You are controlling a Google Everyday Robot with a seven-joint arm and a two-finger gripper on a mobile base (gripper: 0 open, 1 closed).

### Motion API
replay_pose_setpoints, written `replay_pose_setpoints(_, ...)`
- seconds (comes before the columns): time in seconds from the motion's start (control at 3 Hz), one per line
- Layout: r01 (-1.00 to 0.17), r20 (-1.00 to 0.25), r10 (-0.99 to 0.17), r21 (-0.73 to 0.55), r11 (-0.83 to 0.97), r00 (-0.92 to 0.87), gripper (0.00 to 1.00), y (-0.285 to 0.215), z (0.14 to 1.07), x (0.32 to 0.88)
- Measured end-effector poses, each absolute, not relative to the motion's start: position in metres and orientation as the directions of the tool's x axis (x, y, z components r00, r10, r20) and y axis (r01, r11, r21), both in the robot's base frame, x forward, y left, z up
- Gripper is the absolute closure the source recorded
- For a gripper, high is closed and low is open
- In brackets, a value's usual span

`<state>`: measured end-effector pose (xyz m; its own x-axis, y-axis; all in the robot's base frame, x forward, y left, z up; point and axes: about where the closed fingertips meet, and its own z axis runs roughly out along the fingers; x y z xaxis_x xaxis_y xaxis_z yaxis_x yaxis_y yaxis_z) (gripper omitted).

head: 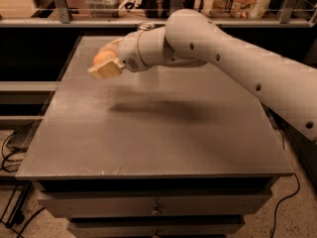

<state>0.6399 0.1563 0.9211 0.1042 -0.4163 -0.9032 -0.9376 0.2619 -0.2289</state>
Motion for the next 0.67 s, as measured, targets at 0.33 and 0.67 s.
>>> replay_pose_setpoints(0.33,-0.92,-0.9,-0.43,-0.225,0.322,0.069,1.0,0.155,0.908,0.676)
replay_pose_setpoints(0.67,-0.899,-0.899,-0.438,-0.204,0.389,0.014,1.0,0.15,0.893,0.709)
